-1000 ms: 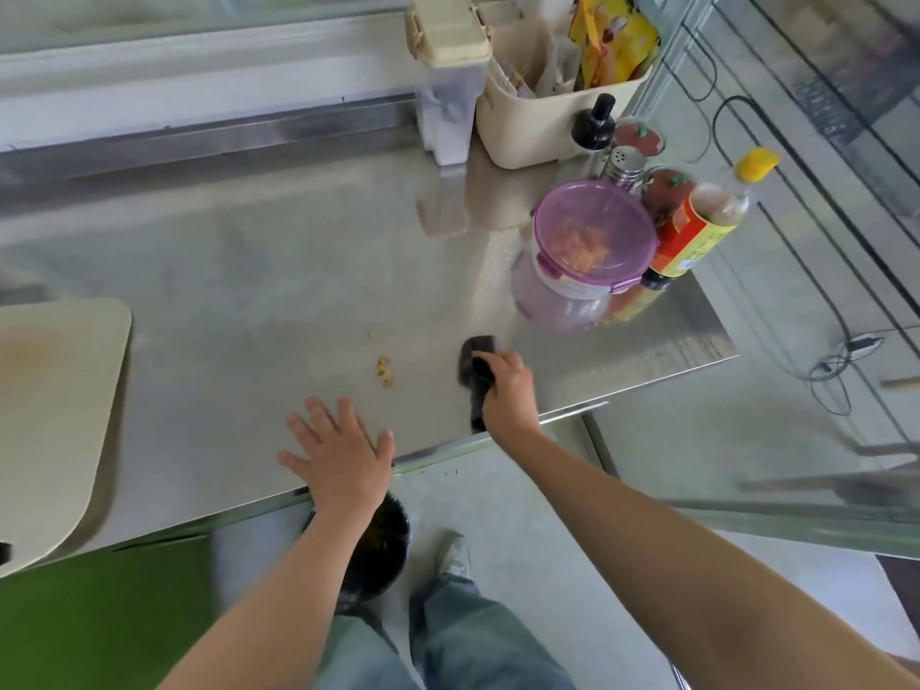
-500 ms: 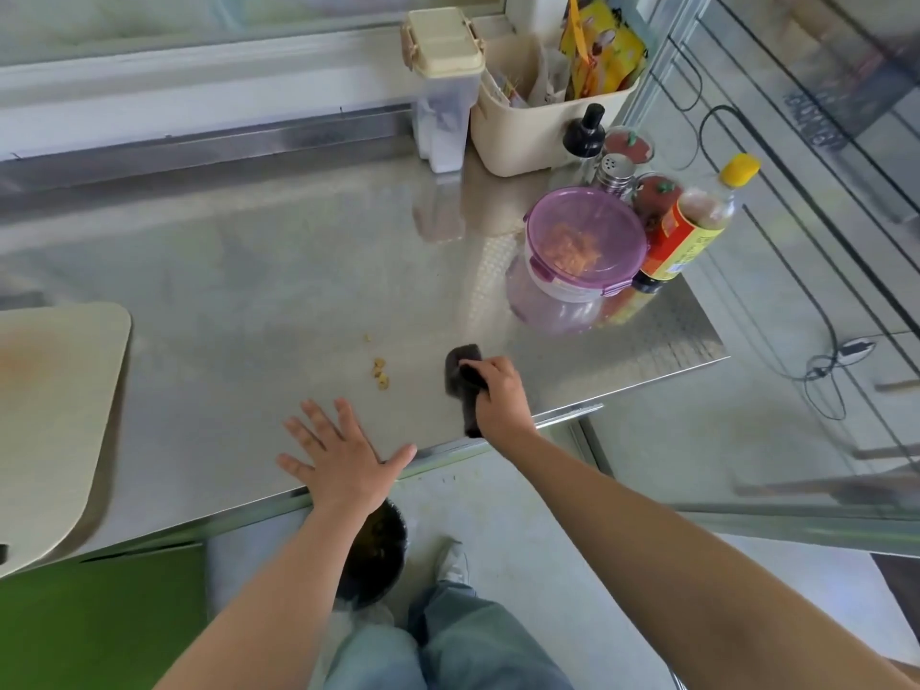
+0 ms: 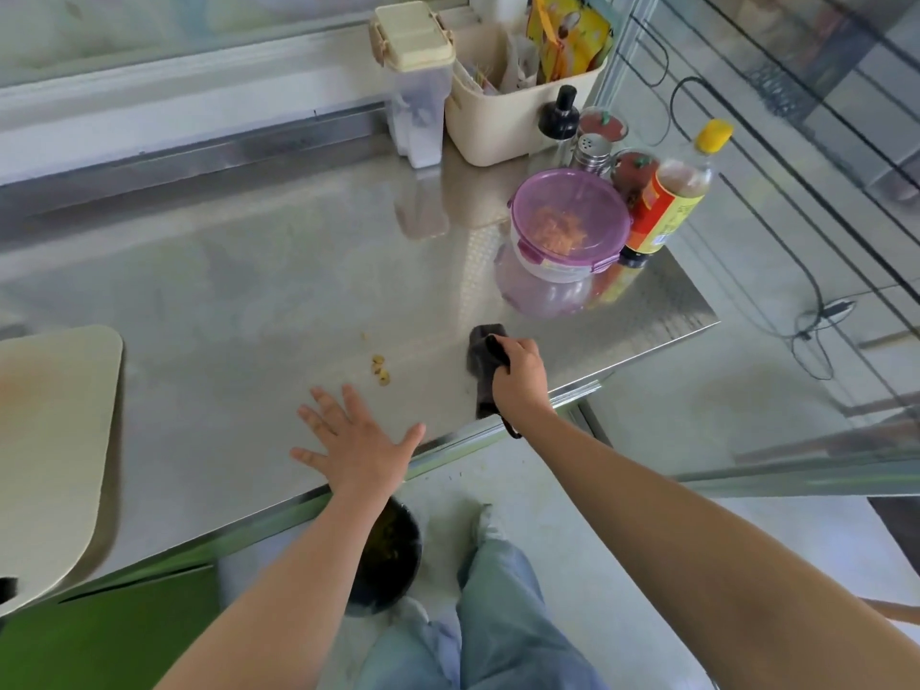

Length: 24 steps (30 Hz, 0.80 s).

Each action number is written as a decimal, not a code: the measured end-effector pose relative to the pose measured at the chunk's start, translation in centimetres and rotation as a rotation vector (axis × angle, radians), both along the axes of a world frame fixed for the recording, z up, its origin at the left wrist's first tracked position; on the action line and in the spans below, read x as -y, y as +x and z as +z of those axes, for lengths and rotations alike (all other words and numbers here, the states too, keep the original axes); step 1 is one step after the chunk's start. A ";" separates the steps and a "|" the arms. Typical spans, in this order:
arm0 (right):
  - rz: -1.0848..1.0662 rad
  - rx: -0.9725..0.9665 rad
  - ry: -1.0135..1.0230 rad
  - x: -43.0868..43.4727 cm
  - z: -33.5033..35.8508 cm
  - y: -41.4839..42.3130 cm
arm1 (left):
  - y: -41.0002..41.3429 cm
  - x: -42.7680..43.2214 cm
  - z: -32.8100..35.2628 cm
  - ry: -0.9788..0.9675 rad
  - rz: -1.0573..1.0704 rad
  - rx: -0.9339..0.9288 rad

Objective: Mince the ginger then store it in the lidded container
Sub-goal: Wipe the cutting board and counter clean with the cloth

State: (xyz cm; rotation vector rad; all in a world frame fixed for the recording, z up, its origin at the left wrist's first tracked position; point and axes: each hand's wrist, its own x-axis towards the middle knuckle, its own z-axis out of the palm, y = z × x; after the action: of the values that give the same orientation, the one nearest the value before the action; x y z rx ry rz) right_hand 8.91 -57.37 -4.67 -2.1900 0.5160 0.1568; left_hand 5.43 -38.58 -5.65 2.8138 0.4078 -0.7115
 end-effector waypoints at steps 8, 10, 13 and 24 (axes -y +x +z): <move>-0.023 0.013 -0.048 5.7 1.1 5.4 | 5.1 7.4 -0.5 0.029 -0.490 0.142; 0.029 -0.012 -0.077 6.6 0.7 6.7 | 6.0 8.7 -0.8 0.043 -0.471 0.107; 0.138 -0.080 -0.098 6.9 -0.2 7.8 | 6.9 9.2 -0.6 0.086 -0.445 0.096; 0.109 -0.038 -0.178 7.0 -0.9 12.5 | 7.7 8.9 0.2 0.075 -0.415 0.081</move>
State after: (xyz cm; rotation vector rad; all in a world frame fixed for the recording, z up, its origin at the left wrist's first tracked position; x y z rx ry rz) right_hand 21.44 -64.35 -5.53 -2.3948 0.4464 0.2190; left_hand 13.14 -47.49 -5.48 3.0190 -0.1745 -0.6628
